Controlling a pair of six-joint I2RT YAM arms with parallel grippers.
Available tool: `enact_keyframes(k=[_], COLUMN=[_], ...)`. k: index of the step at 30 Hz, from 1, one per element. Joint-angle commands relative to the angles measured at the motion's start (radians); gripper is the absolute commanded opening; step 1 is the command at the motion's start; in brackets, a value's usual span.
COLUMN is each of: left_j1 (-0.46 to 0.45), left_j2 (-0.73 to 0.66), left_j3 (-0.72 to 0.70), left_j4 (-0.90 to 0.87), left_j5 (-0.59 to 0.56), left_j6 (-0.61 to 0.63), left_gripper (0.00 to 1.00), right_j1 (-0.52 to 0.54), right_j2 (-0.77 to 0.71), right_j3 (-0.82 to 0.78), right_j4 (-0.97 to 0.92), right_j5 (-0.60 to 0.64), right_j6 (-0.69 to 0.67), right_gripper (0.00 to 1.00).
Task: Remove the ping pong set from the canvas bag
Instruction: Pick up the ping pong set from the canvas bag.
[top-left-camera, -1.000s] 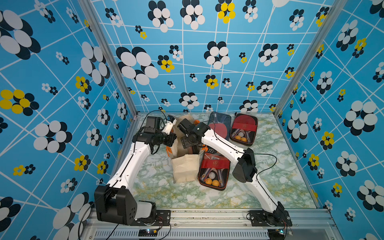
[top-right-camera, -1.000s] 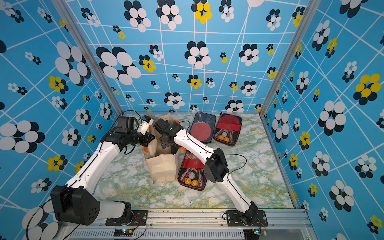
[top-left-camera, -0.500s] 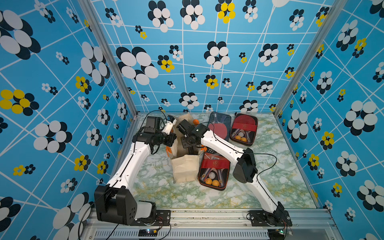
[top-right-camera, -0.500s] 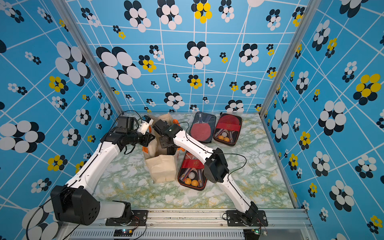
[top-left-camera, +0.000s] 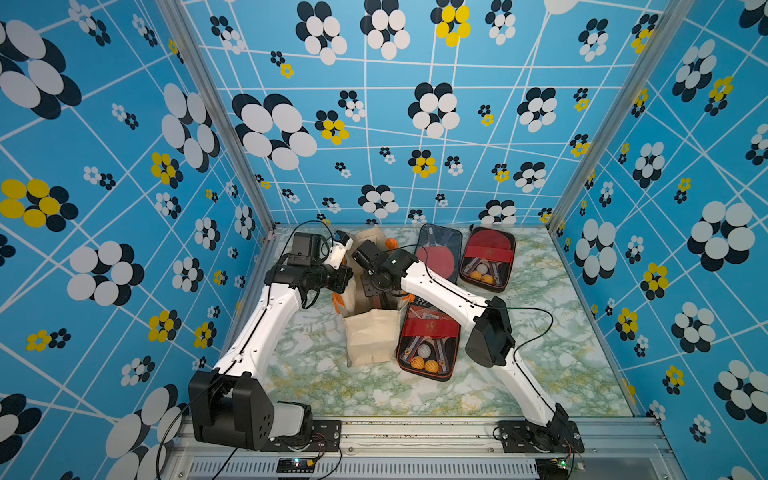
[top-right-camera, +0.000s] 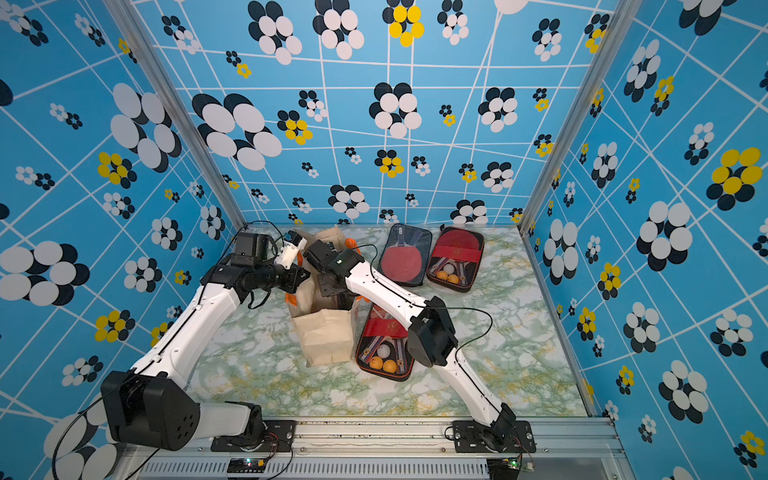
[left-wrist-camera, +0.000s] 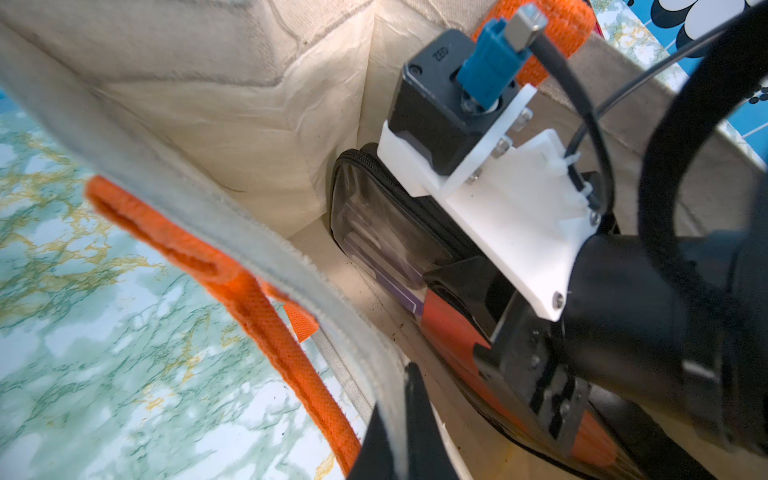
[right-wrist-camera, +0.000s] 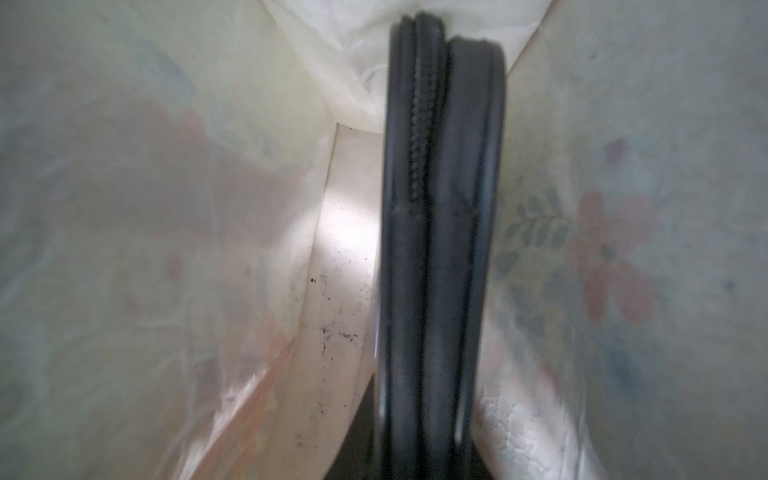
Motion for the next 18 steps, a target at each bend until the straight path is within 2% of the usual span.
enact_keyframes(k=[1, 18], left_j1=[-0.002, -0.001], left_j2=[-0.027, -0.032], left_j3=[-0.004, -0.004], left_j4=[0.000, 0.000], left_j5=[-0.002, -0.005], left_j6=[0.017, 0.019], left_gripper=[0.00, 0.00], right_j1=[0.013, 0.036], right_j2=[-0.026, -0.112], right_j3=[-0.024, 0.021], right_j4=[-0.035, -0.013], right_j5=[0.020, 0.079], right_j6=[-0.017, -0.042], right_gripper=[0.00, 0.00])
